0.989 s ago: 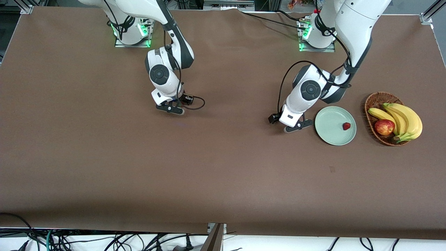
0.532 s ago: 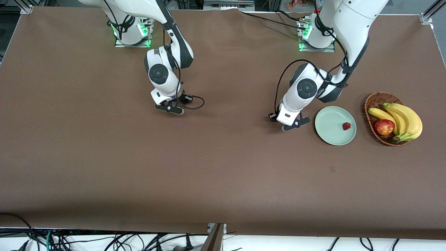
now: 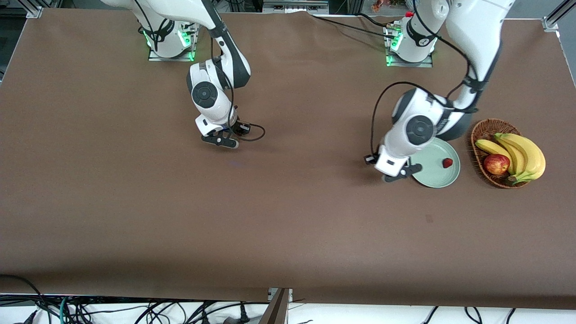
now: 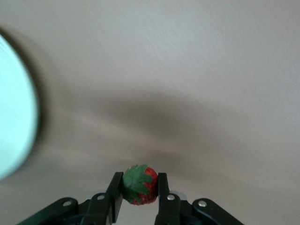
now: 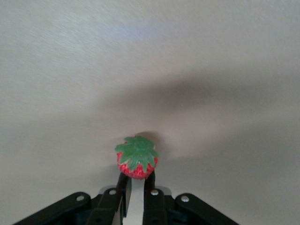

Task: Collect all strawberries into plate
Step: 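Plate the strawberry with the left gripper while the right gripper drops the last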

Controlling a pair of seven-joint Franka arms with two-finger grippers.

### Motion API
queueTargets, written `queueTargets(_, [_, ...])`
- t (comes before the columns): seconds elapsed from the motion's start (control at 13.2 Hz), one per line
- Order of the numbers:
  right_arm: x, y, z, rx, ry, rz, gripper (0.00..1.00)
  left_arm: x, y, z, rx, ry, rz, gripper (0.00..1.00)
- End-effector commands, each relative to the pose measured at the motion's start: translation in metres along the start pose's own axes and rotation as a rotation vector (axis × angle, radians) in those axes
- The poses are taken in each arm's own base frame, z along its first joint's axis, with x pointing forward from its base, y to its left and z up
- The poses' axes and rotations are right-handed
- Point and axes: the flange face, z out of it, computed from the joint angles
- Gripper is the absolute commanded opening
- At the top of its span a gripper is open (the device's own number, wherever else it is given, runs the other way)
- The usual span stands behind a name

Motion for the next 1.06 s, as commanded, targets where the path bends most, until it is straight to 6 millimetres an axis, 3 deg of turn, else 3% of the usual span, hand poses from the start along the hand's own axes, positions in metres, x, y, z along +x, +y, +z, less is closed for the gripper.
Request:
queueTargets(0.0, [0.006,-0.017,-0.028,0.032,-0.004,-0.018,0.14,0.030,-0.076,-0.029,-0.014,-0.059,0.100,0.08])
queueTargets(0.08, [0.010,-0.027,-0.035,0.043,-0.002,-0.019,0.14,0.041,-0.107,-0.035,-0.022,-0.070,0.143,0.08])
queueTargets(0.23, [0.026,-0.056,-0.054,0.083,0.038,0.010,0.14,0.055,-0.161,-0.027,-0.018,-0.093,0.211,0.08])
queueTargets(0.38, [0.035,-0.102,-0.059,0.122,0.076,0.054,0.14,0.063,-0.197,-0.009,-0.025,-0.092,0.249,0.08])
queueTargets(0.53, [0.031,-0.153,-0.058,0.173,0.091,0.100,0.14,0.065,-0.214,0.012,-0.038,-0.061,0.262,0.08])
queueTargets(0.76, [0.019,-0.210,-0.053,0.242,0.089,0.192,0.14,0.067,-0.212,0.021,-0.045,-0.053,0.254,0.10])
queueTargets(0.84, [0.014,-0.228,-0.053,0.271,0.082,0.230,0.14,0.069,-0.212,0.028,-0.042,-0.043,0.252,0.15])
queueTargets(0.91, [0.006,-0.246,-0.054,0.303,0.072,0.263,0.14,0.069,-0.208,0.032,-0.039,-0.046,0.259,0.30])
queueTargets(0.99, [-0.001,-0.262,-0.054,0.353,0.075,0.299,0.14,0.070,-0.207,0.030,-0.039,-0.043,0.264,0.66])
